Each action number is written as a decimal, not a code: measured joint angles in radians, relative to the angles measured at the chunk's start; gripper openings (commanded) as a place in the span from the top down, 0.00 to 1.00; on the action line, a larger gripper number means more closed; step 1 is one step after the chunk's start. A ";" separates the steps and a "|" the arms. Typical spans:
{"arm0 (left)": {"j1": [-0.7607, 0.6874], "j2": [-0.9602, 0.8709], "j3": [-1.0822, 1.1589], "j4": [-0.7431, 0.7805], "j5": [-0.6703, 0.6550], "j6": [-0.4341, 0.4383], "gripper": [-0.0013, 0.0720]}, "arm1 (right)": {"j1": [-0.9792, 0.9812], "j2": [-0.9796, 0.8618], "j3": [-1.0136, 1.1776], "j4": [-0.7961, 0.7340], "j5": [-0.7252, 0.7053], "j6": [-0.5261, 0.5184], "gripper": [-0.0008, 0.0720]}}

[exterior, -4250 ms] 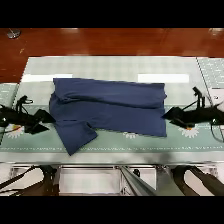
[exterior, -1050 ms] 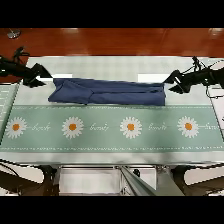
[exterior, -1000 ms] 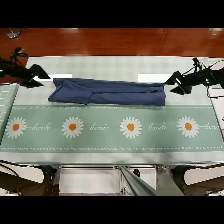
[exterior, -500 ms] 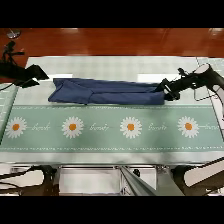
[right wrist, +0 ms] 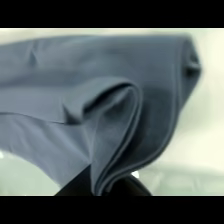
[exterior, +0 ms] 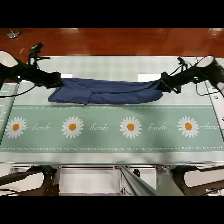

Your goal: Fold the shirts.

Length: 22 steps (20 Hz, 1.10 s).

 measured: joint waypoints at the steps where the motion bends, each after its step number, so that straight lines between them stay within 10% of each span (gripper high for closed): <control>1: -0.025 0.001 -0.002 -0.022 0.001 0.010 0.95 | 0.000 0.063 -0.035 -0.019 0.005 -0.006 0.96; 11: -0.520 -0.118 -0.003 -0.138 0.280 0.003 0.95 | 0.001 0.776 -0.468 -0.092 0.043 0.016 0.96; 22: -0.896 -0.416 0.146 -0.317 0.308 -0.039 0.95 | 0.103 0.911 -0.511 -0.095 0.045 0.038 0.96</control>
